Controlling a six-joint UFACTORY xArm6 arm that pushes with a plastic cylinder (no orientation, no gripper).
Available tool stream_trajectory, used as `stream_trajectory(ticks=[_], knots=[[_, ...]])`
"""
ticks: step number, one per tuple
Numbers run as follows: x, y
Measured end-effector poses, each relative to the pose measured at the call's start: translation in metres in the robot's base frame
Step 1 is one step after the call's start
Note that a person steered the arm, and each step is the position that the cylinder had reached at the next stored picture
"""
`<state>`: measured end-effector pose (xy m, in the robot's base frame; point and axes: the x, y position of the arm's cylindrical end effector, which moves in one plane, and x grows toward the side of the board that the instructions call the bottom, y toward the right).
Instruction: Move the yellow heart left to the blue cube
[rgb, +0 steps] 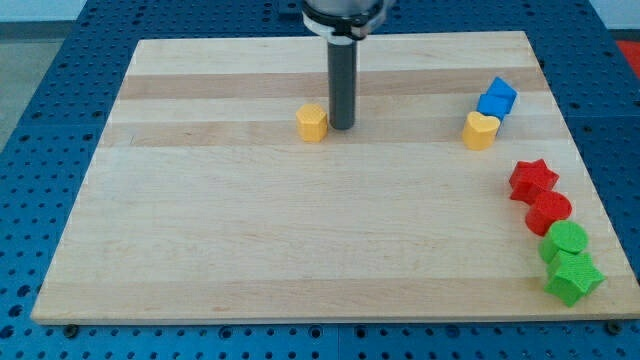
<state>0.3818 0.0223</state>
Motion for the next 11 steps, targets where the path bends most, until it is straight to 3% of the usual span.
stream_trajectory(ticks=[2,4,5,6,7,8,9,11], knots=[[0.045,0.111],[0.045,0.259],[0.021,0.279],[-0.004,0.251],[-0.003,0.196],[0.007,0.187],[0.014,0.219],[0.048,0.165]])
